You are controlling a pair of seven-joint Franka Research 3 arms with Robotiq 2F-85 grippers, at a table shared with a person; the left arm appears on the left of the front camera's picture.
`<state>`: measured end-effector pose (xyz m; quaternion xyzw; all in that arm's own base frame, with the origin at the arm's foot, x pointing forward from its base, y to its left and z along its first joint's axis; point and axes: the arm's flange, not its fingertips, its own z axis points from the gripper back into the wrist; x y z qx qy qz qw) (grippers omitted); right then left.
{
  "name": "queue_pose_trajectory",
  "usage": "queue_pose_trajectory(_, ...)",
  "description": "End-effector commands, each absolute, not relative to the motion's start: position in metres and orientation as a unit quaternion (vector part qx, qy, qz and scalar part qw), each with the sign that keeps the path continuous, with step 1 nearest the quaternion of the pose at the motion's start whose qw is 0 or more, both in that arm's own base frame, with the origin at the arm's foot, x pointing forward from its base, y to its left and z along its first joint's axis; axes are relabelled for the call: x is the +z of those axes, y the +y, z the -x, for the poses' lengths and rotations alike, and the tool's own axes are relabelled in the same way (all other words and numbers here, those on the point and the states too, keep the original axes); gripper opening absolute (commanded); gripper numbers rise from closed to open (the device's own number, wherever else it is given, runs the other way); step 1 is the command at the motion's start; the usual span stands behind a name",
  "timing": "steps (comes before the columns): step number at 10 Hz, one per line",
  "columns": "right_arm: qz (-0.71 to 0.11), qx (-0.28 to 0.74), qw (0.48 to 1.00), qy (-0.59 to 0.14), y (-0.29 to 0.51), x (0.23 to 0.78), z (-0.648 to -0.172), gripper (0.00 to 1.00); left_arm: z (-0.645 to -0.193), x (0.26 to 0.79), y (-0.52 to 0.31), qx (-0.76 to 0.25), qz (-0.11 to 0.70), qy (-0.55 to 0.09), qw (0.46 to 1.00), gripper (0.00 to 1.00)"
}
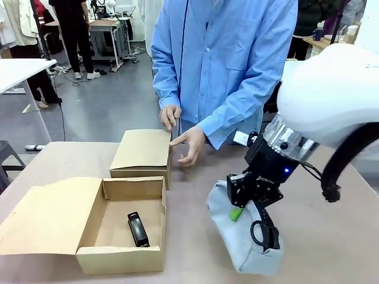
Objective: Place items inside the box.
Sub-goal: Pick up a Pencil pouch or Stapler and place it inside the Mailer Box closest to the robot.
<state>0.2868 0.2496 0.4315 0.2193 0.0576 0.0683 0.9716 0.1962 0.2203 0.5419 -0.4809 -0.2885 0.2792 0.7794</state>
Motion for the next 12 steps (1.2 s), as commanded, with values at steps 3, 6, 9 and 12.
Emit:
queue_pose_trajectory(3, -0.241, 0.049, 0.969, 0.037, 0.259, 0.428, -0.287, 0.05, -0.194, 0.542, 0.219, 0.271, 0.484, -0.298, 0.777, 1.00)
queue_pose_trajectory(6, -0.356, -0.073, 0.932, 0.016, 0.308, 0.468, -0.275, 0.05, -0.194, 0.542, 0.219, 0.271, 0.484, -0.298, 0.777, 1.00)
queue_pose_trajectory(9, -0.320, -0.131, 0.938, 0.014, 0.381, 0.472, -0.276, 0.05, -0.194, 0.542, 0.219, 0.271, 0.484, -0.298, 0.777, 1.00)
queue_pose_trajectory(12, -0.291, -0.068, 0.954, -0.030, 0.461, 0.460, -0.291, 0.05, -0.194, 0.542, 0.219, 0.271, 0.484, -0.298, 0.777, 1.00)
